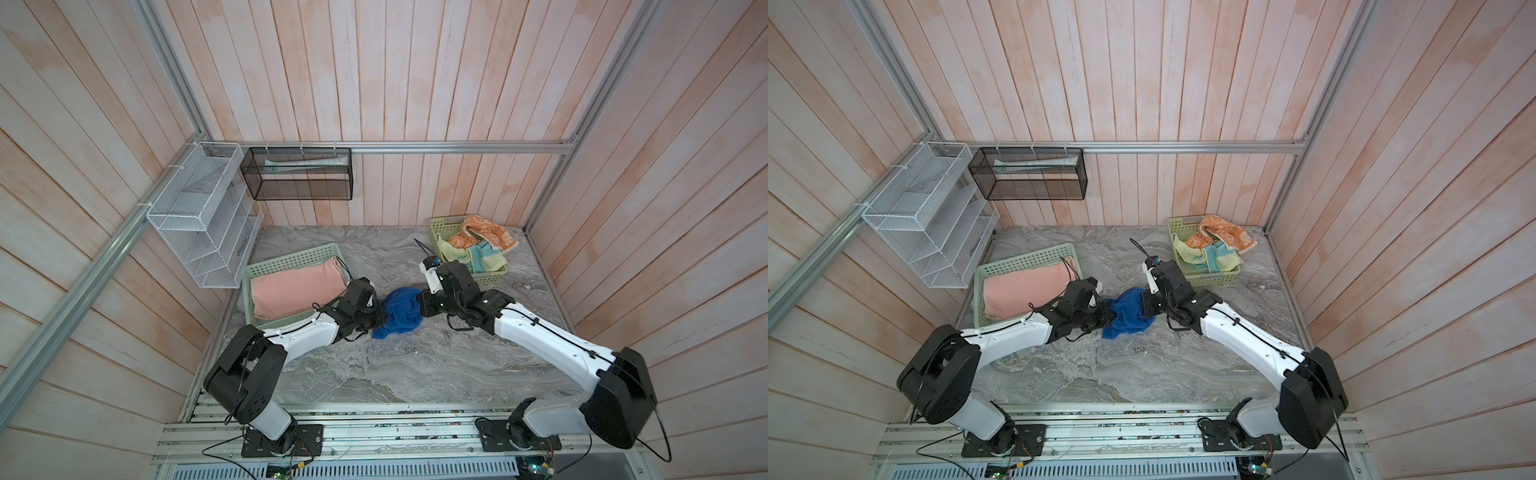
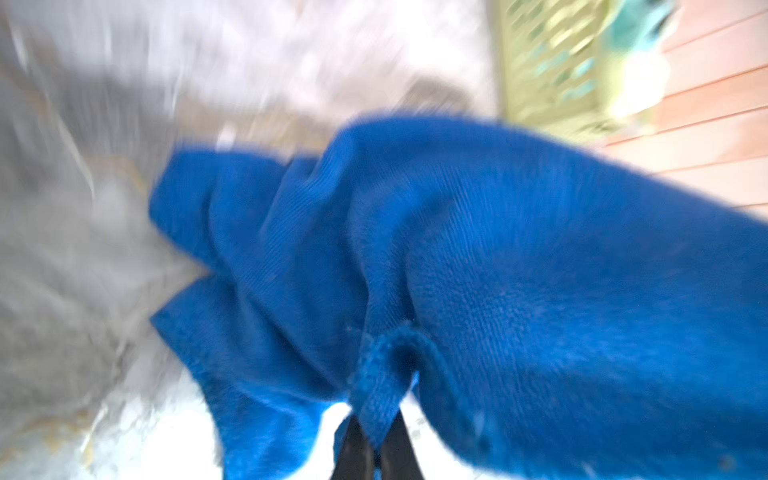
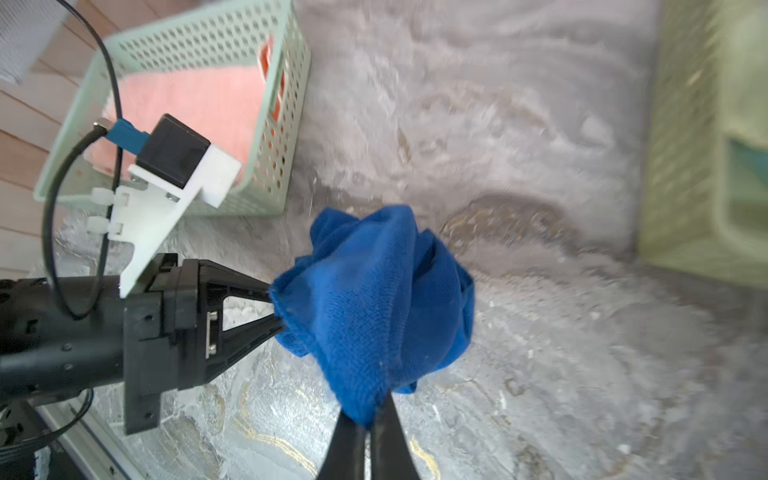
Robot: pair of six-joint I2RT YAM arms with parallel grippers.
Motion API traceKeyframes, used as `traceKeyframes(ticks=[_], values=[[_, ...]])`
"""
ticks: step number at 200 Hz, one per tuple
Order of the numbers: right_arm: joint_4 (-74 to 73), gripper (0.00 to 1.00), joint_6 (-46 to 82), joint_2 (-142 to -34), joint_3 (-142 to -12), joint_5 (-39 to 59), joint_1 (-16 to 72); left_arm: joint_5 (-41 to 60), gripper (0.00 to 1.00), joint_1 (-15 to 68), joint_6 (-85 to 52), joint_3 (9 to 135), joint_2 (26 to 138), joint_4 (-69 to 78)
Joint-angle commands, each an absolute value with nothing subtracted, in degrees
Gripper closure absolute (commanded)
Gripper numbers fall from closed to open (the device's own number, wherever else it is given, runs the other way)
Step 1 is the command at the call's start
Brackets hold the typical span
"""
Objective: Fold and stack the towels
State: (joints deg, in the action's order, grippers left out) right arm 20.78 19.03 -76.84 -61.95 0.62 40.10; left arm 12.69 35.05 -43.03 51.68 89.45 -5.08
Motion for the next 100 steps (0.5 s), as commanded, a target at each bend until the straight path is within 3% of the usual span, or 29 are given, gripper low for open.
traceKeyframes(ticks=[1,43,100], values=[[23.7,1.00,12.6,-71.4,-67.8,-8.7,40.6,7.9,1.00,35.5,-33.8,57.3,81.5,-11.2],[28.7,1.00,5.8,-66.6,-80.0,-12.2,42.4,5.4,1.00,35.6,-22.3,61.8,68.8,-16.0],[38.5,1.00,2.5,-63.7,-89.8,-10.5,43.1,4.3,1.00,37.2,-18.3,78.8,63.6,-29.4]])
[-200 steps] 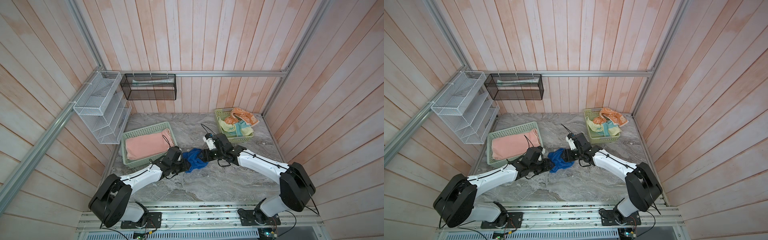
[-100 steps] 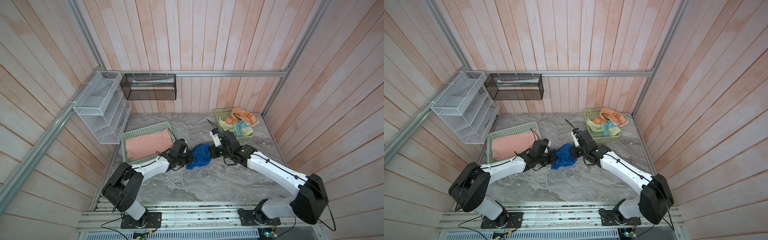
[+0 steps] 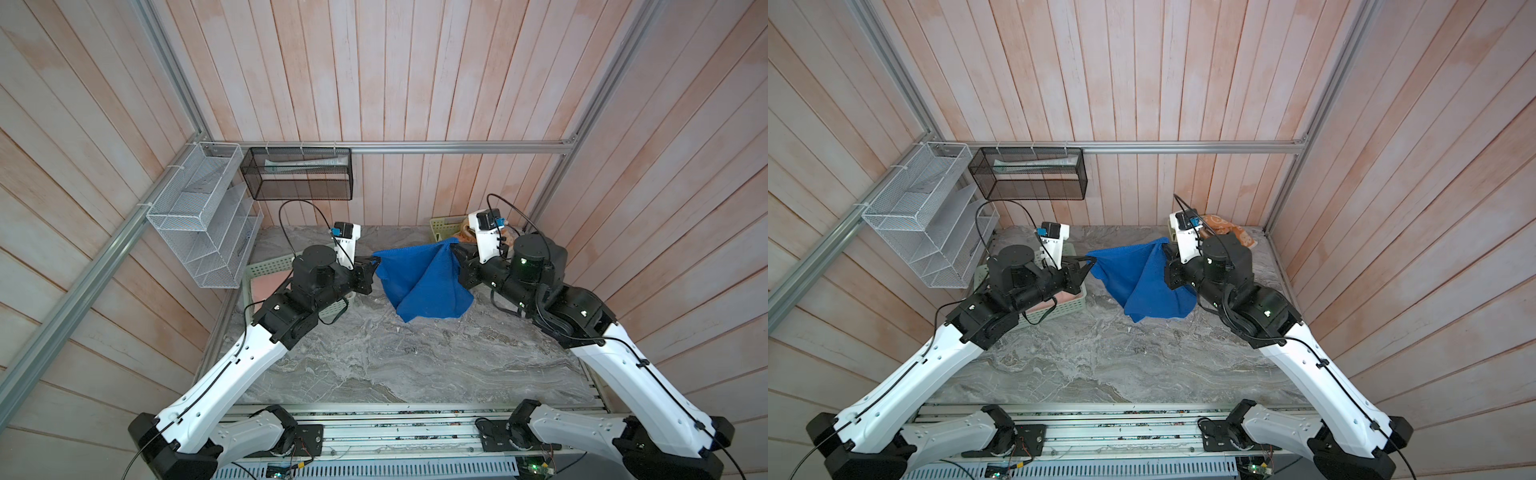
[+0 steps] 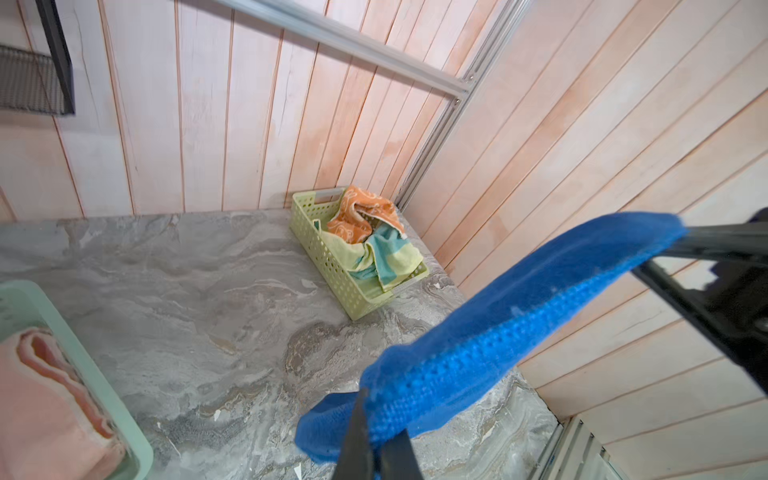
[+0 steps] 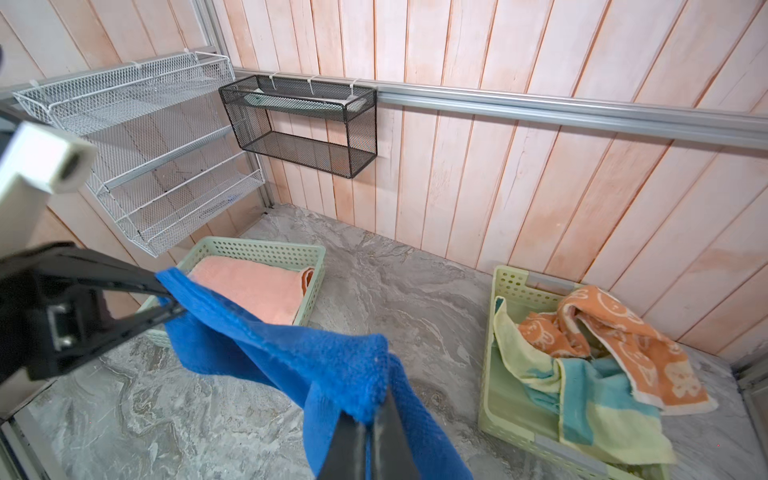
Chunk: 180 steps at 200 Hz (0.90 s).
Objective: Fold and stack the towels
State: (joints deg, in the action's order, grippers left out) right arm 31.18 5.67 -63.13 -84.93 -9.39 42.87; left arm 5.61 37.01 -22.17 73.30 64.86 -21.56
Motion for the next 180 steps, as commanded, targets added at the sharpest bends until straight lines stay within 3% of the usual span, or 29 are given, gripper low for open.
traceKeyframes(ticks=[1,39,76,94,107,132,163,180], values=[[38.9,1.00,2.4,-63.8,-90.4,-10.5,43.1,4.3,1.00,37.3,-18.2,79.1,63.6,-29.6],[44.7,1.00,-0.6,-66.5,-92.1,-10.0,43.1,6.5,1.00,37.3,-16.9,85.6,65.5,-34.1],[45.1,1.00,3.0,-65.1,-79.4,-7.4,43.0,12.3,1.00,35.5,-17.1,81.3,66.3,-33.4],[45.3,0.65,5.1,-63.4,-73.0,2.4,43.1,16.2,1.00,33.8,-18.3,76.2,66.3,-32.5],[44.0,0.51,6.5,-62.0,-68.9,8.1,43.1,17.7,1.00,32.8,-19.3,71.6,65.5,-31.9],[35.8,0.45,7.2,-59.9,-60.7,12.2,43.1,21.8,1.00,31.2,-20.4,63.3,63.2,-28.7],[11.6,0.40,8.9,-58.7,-46.6,16.5,43.5,26.9,1.00,31.1,-19.8,61.3,63.6,-28.1],[0.6,0.39,6.9,-59.8,-40.6,14.0,46.1,29.9,1.00,31.1,-18.8,62.7,64.8,-29.6]])
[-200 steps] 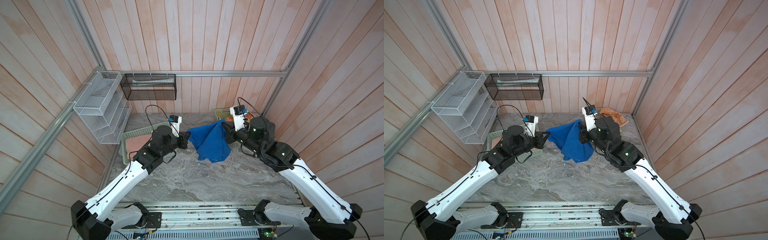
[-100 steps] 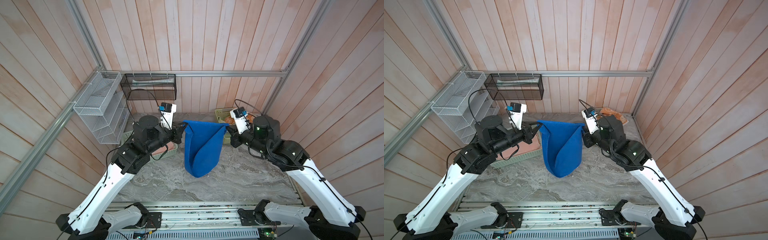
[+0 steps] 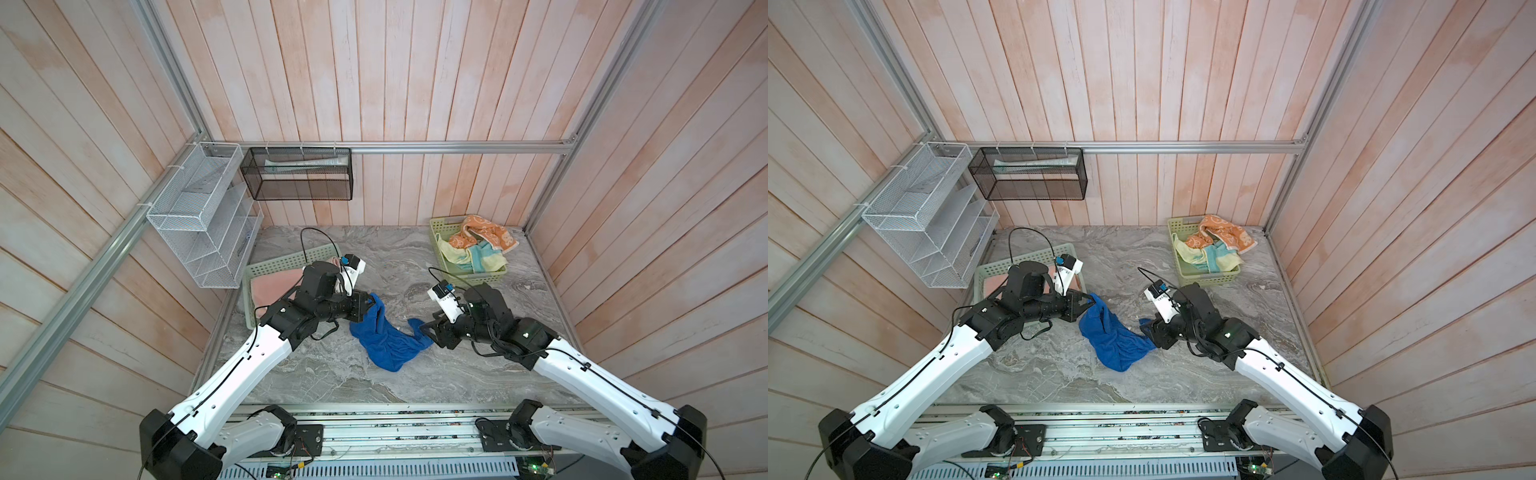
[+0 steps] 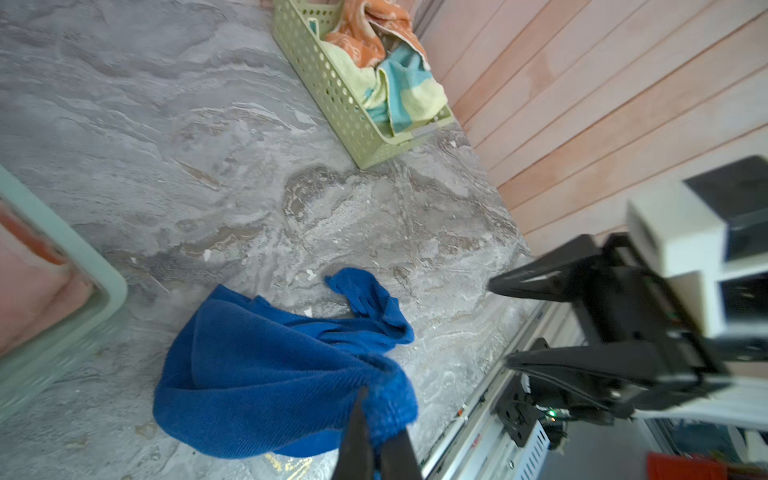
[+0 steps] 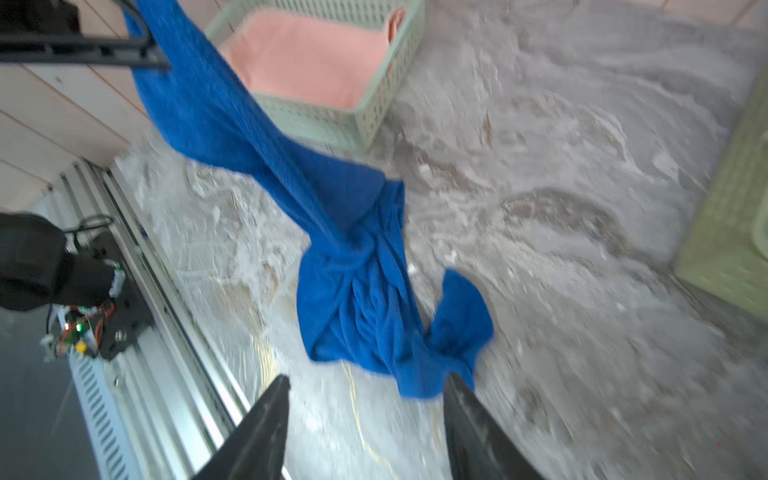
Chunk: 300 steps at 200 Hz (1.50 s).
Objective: Fold and stack the towels
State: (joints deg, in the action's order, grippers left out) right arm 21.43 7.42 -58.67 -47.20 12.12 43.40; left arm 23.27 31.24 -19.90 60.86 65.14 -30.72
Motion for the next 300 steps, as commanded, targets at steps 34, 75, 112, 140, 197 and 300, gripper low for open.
traceKeyframes(ticks=[34,75,112,140,197,300], values=[[-9.3,0.38,3.4,-63.5,-34.8,10.0,50.7,35.3,1.00,31.2,-18.4,65.5,66.3,-30.6],[-18.8,0.38,3.2,-64.9,-28.7,6.6,51.8,37.5,1.00,32.9,-20.1,68.8,67.9,-29.6],[-20.9,0.38,-0.3,-69.1,-30.3,7.0,51.8,38.3,1.00,33.6,-20.2,72.1,69.5,-30.1],[-16.1,0.79,-0.8,-69.8,-34.2,3.9,51.8,37.4,1.00,33.6,-18.5,76.1,70.5,-33.4],[-3.6,1.00,-1.7,-50.2,-40.1,-4.4,51.8,32.2,1.00,33.7,-15.1,87.2,71.0,-40.2],[18.5,1.00,5.8,-44.8,-48.7,-12.3,51.7,27.4,1.00,33.9,-18.3,89.8,75.1,-40.6]])
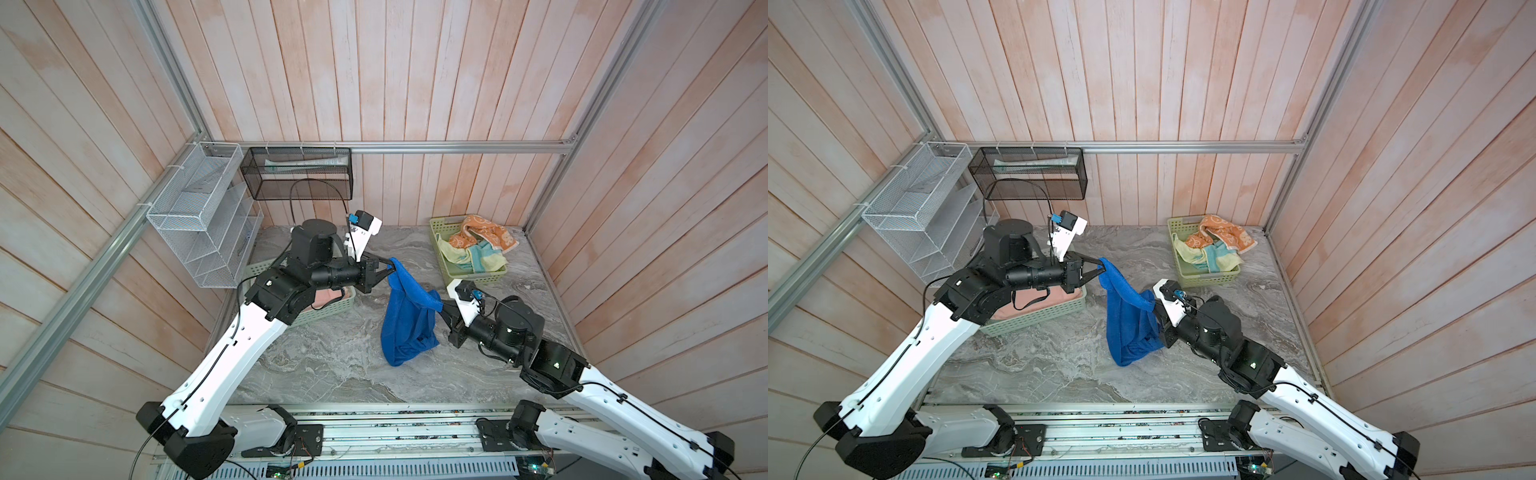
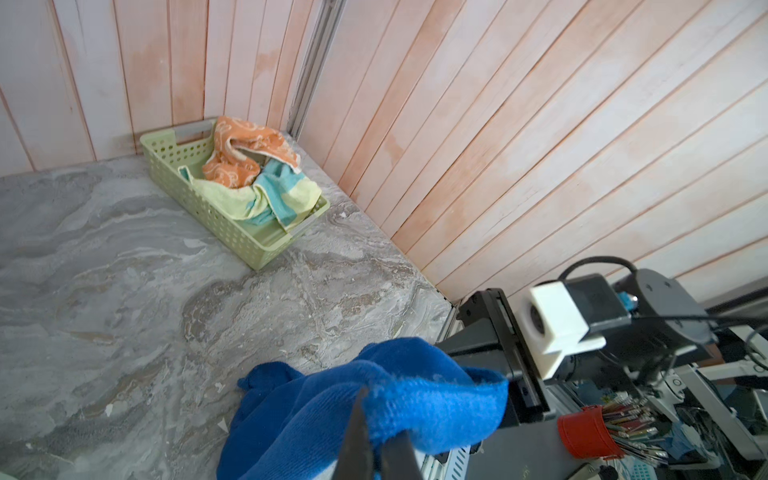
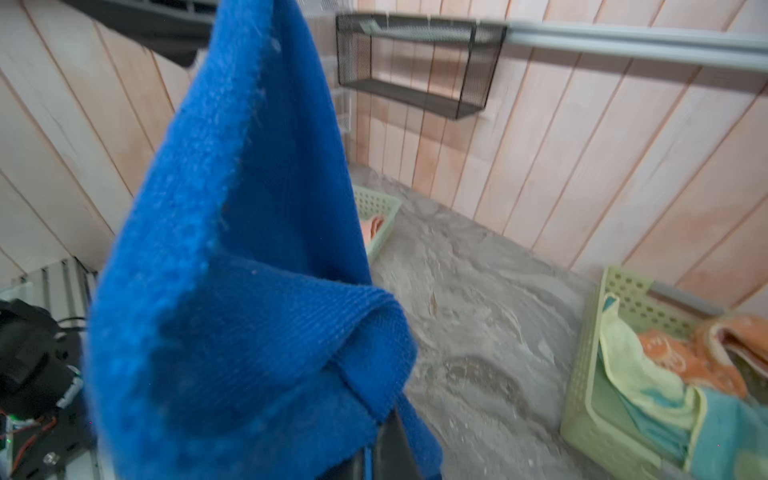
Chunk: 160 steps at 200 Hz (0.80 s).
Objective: Fold and stack the towels
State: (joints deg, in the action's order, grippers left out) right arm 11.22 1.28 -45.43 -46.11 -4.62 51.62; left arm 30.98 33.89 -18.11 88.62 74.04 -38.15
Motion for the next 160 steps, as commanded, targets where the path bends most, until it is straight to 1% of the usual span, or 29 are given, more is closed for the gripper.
traceKeyframes(ticks=[1,17,32,45,61,89,121,160], values=[[18.7,1.00,5.8,-44.7,-48.9,-12.7,51.7,27.3,1.00,34.0,-18.3,90.0,75.1,-40.6],[20.2,1.00,3.9,-44.0,-54.7,-17.3,51.7,25.7,1.00,34.0,-17.6,94.9,75.3,-42.1],[21.4,1.00,0.6,-44.3,-61.4,-18.5,51.7,25.5,1.00,34.0,-18.6,103.3,76.1,-42.6],[24.6,1.00,-1.6,-46.5,-69.7,-16.9,51.7,26.7,1.00,34.3,-20.2,110.5,76.8,-40.5],[31.6,1.00,-3.6,-51.1,-82.9,-13.9,51.7,26.9,1.00,35.0,-21.1,118.2,77.3,-38.1],[41.9,1.00,-5.7,-58.5,-103.3,-10.2,51.8,25.5,1.00,35.6,-20.3,129.8,78.8,-39.0],[49.3,1.00,-7.6,-64.1,-118.6,-6.4,51.8,22.9,1.00,35.7,-18.4,134.4,78.0,-40.1],[54.0,1.00,-7.3,-68.1,-128.3,-4.8,51.8,19.0,1.00,35.7,-17.0,134.6,75.6,-41.7]])
